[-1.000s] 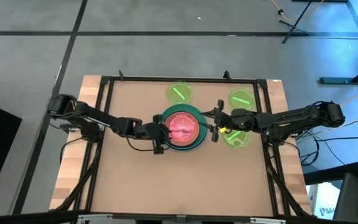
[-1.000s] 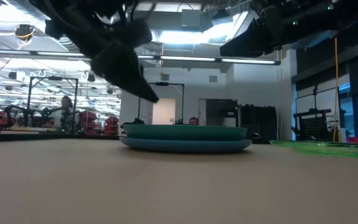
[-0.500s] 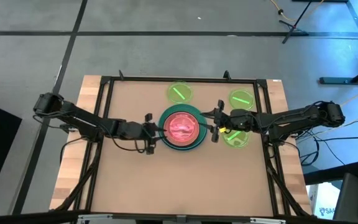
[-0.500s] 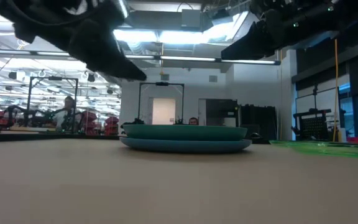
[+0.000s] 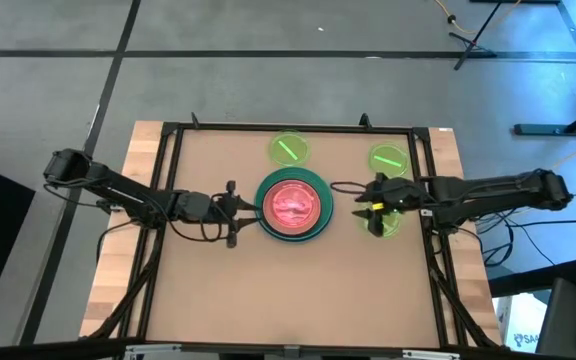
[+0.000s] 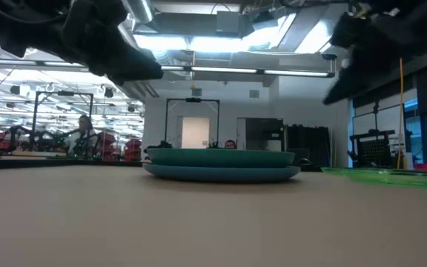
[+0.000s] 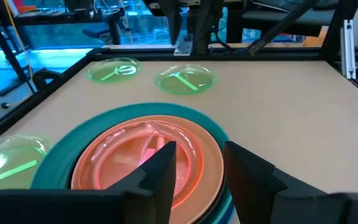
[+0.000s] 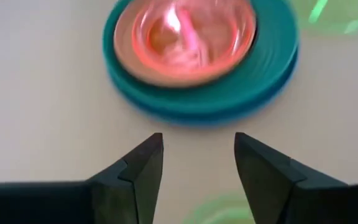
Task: Stack plastic plates
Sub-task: Stack the light green plate on top of the pink plate
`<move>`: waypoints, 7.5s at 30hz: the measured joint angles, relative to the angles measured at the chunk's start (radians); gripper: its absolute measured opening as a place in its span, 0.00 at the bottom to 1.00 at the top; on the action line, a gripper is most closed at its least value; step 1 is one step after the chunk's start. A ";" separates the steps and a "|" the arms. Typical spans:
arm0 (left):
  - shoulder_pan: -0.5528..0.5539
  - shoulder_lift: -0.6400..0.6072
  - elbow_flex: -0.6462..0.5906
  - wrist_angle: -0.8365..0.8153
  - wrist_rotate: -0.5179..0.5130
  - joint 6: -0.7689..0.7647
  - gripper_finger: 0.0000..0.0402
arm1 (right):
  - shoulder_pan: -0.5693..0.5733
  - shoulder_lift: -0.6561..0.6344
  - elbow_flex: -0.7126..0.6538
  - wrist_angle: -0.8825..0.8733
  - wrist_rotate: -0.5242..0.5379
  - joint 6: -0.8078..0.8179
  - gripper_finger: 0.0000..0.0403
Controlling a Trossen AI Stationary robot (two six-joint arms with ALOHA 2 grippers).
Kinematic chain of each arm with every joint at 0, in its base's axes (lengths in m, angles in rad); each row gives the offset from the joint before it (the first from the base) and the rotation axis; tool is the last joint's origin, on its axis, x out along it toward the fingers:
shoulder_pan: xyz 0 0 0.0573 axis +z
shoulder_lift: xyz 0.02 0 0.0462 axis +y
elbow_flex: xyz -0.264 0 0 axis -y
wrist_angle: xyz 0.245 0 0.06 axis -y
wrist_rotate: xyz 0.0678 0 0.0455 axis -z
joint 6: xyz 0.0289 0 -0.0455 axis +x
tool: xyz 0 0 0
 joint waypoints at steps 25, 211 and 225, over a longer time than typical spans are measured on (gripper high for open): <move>0.004 0.001 0.000 0.003 -0.004 -0.026 0.32 | 0.280 0.422 0.000 -0.231 0.271 0.347 0.47; 0.001 0.104 0.000 0.130 0.050 -0.019 0.32 | -0.034 0.700 0.176 0.715 0.204 -0.571 0.00; 0.000 0.104 0.001 0.159 0.064 -0.032 0.32 | -0.033 0.710 0.179 0.580 0.203 -0.481 0.01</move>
